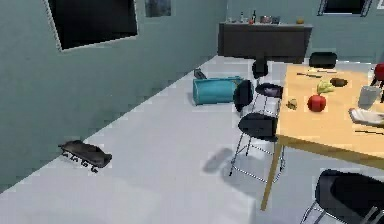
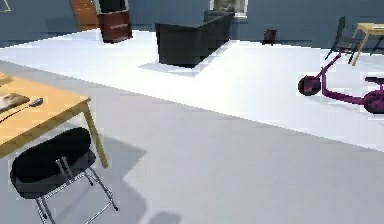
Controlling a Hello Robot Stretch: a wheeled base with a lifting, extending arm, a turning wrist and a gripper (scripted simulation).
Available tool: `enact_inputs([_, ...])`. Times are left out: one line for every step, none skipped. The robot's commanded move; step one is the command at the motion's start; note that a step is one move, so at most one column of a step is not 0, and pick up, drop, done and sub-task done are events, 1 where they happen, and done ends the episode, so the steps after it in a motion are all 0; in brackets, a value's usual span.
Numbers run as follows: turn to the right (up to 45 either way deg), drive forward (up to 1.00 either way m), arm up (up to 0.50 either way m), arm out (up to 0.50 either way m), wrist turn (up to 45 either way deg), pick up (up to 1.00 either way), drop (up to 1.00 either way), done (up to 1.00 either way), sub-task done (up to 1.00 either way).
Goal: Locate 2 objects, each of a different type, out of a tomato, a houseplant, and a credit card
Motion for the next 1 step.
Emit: enact_inputs([0.0,0.65,0.00,0.00,0.0,0.00,0.00,0.00,0.00])
